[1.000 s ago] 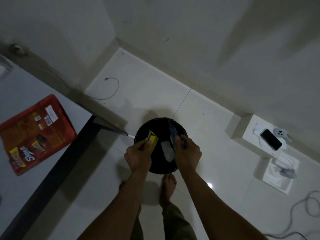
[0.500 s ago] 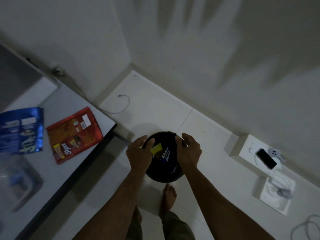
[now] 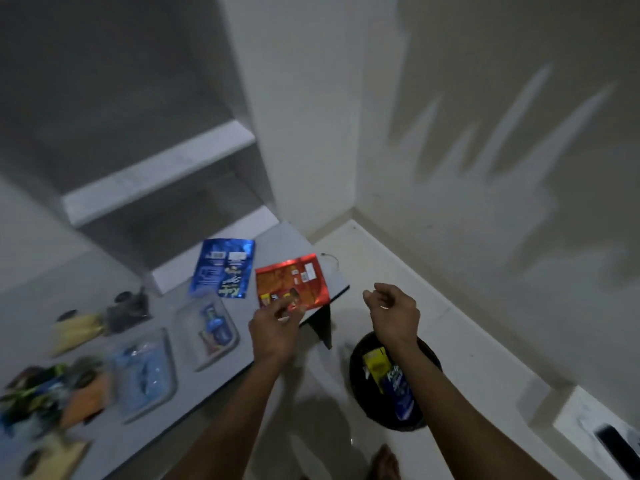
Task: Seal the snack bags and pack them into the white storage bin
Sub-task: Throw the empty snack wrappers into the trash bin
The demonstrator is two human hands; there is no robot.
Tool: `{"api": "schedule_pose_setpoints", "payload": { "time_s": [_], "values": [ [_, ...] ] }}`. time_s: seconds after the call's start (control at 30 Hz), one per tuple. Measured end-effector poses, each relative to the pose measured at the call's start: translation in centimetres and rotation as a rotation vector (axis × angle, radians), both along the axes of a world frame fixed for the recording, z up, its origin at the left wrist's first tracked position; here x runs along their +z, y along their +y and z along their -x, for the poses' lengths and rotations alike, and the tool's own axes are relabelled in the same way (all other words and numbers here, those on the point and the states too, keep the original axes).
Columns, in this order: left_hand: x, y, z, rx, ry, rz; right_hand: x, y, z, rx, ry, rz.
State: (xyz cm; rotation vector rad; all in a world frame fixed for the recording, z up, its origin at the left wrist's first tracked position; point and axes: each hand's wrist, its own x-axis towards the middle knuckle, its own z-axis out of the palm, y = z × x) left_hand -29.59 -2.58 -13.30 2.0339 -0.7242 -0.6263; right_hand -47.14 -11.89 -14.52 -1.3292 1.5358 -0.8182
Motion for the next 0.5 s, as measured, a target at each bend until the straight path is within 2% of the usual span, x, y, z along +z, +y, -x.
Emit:
{"api": "schedule_pose_setpoints", "payload": {
  "time_s": [0.13, 0.23, 0.5],
  "values": [
    [0.0, 3.1, -6.3, 0.080, -0.037, -0.011, 0.2, 0.7, -5.3, 0.135, 0.103, 0.105],
    [-0.4, 4.1, -9.9, 0.114, -0.087, -0.053, -0.1, 1.2, -8.1, 0.169, 0.146, 0.085],
    [-2.1, -0.2, -17.6, 0.170, -0.172, -0.146, -2.7, -3.7, -14.2, 0.192, 0.316, 0.044]
  ]
}}
